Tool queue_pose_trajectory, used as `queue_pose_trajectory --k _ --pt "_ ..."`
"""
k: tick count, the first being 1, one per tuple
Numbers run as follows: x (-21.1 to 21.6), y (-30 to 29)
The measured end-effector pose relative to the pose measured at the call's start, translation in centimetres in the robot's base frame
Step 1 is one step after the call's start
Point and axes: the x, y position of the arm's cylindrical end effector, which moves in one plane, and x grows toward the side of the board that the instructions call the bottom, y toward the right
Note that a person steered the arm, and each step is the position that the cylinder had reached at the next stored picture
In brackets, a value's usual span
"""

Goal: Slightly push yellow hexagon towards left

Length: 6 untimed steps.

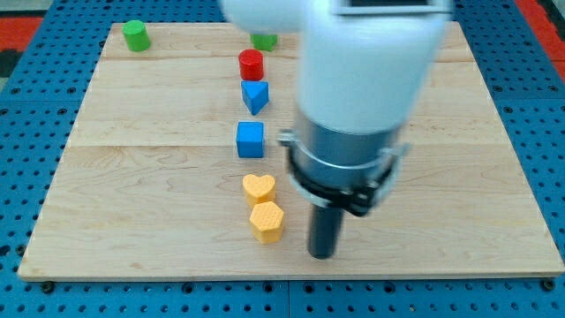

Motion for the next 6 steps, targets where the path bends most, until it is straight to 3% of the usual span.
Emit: queue_pose_trajectory --k 4,5,6 --pt "-2.1 -4.0" --pt "-2.1 -2.4" --pt "-5.1 0.8"
